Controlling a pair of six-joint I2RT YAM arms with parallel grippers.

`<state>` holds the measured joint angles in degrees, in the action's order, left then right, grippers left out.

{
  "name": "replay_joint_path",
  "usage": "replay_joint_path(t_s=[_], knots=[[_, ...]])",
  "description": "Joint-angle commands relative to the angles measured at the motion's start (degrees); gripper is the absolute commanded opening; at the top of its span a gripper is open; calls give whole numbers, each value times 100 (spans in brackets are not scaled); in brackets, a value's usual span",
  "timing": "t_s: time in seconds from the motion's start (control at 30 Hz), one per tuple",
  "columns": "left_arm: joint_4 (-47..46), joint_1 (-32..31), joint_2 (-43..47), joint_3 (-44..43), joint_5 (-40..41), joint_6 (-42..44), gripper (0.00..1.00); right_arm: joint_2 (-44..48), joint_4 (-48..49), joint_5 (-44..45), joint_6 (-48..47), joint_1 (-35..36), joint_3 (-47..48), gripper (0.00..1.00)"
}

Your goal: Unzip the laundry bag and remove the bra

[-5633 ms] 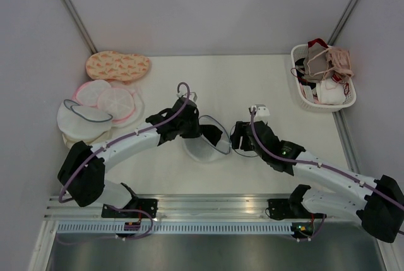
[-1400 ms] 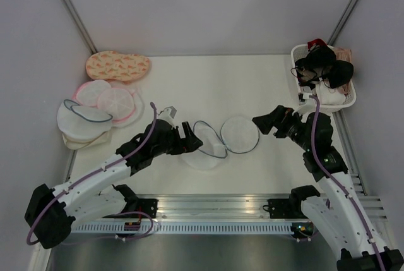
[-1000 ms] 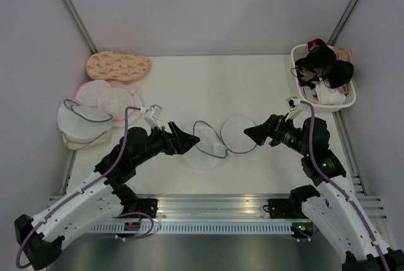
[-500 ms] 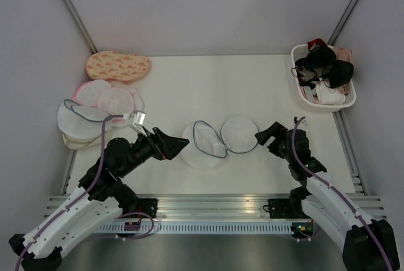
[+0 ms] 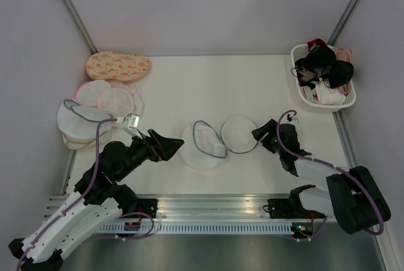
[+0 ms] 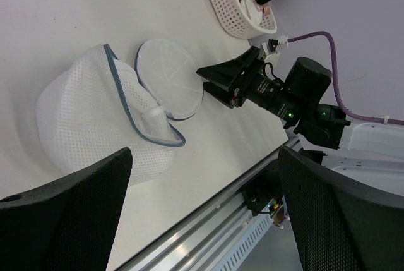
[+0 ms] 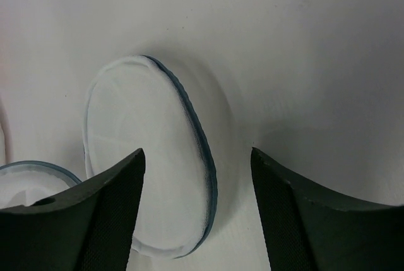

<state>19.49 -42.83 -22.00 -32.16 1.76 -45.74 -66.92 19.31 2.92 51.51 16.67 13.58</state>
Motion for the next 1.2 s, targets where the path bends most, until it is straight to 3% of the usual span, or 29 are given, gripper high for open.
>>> replay_joint_path(t_s=[0.0,0.1,0.17,0.2,0.23,0.27,0.4,0.6,0.73,0.93,1.17], knots=[[134,3,152,-141,202,161,100,-400,582,-142,140,56,-93,71],[248,3,283,-132,272,153,99,-682,872,-265,184,135,-58,58],[301,3,363,-124,333,135,99,-797,986,-265,184,214,-23,44],[336,11,398,-115,369,118,100,-823,1013,-274,176,249,-5,36],[415,3,485,-106,404,100,99,-849,1013,-266,167,293,13,11],[451,3,521,-97,465,83,99,-850,952,-265,149,319,47,2],[583,3,714,-53,510,56,99,-439,672,-134,-44,364,170,1],[723,3,908,-18,597,30,99,923,-1217,998,-1027,627,1101,0],[758,3,943,-9,668,30,99,1198,-2429,1947,-1783,1066,2076,0],[793,3,961,-27,694,30,100,295,-3520,2607,-2838,1733,3579,0],[1109,3,1268,-88,861,21,99,-1358,-4058,4452,-3506,3350,4890,0]])
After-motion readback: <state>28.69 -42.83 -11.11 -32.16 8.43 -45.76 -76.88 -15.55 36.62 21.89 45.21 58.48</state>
